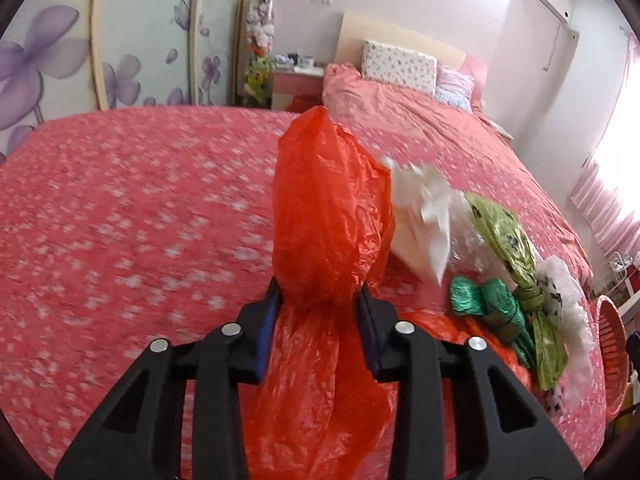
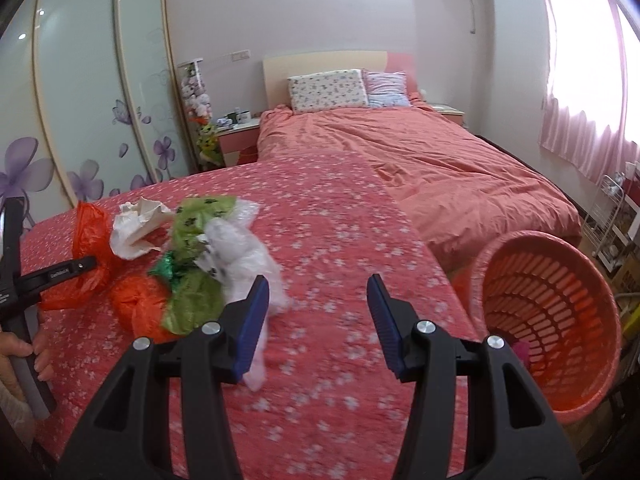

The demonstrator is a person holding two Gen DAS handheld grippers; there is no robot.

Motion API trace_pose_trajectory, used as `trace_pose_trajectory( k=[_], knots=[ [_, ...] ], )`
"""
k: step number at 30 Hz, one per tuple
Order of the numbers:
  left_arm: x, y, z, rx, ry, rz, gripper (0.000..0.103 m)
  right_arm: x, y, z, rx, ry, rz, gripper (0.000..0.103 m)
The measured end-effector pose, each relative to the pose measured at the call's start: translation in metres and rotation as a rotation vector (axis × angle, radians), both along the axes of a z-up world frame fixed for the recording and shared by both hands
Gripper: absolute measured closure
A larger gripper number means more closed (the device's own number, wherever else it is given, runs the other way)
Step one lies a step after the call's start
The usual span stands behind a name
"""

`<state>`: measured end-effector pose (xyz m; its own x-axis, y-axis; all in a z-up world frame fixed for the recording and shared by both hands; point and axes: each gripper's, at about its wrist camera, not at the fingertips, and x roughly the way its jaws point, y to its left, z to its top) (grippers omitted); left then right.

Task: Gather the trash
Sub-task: 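Return to the pile and grasp a red-orange plastic bag with the left tool, then grasp a clear plastic bag with the right tool while the left tool holds the red bag, then carry the red bag and clear bag toward the orange basket with both tools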

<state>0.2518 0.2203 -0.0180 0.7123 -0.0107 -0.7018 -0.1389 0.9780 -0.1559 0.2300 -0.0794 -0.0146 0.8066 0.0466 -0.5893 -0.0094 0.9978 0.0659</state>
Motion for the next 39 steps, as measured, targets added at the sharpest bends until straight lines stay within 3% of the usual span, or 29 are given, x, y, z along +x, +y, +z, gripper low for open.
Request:
trace_pose_trajectory(
  k=[4,8,16,20,24,39],
  knots=[
    [-0.01,0.019,0.011,0.037,-0.044,0.022,0.07,0.017,0.022,-0.005,0.01,0.01,0.048,0.053],
    [-0.017,0.034,0.017,0.044,-0.065,0.038,0.07,0.038,0.038,-0.013,0.03,0.045,0.075,0.063],
    [-0.025,0.046,0.018,0.03,-0.072,0.057,0.07,0.062,0.059,-0.033,-0.015,0.1,0.077,0.064],
    [-0.028,0.046,0.02,0.031,-0.077,0.053,0.07,0.065,0.049,-0.043,-0.022,0.135,0.057,0.083],
    [-0.032,0.04,0.024,0.036,-0.085,0.038,0.07,0.054,0.033,-0.034,-0.003,0.103,0.031,0.088],
    [-0.046,-0.021,0.057,0.048,-0.145,-0.082,0.07,0.002,-0.017,0.015,0.058,-0.033,-0.027,0.088]
  ],
)
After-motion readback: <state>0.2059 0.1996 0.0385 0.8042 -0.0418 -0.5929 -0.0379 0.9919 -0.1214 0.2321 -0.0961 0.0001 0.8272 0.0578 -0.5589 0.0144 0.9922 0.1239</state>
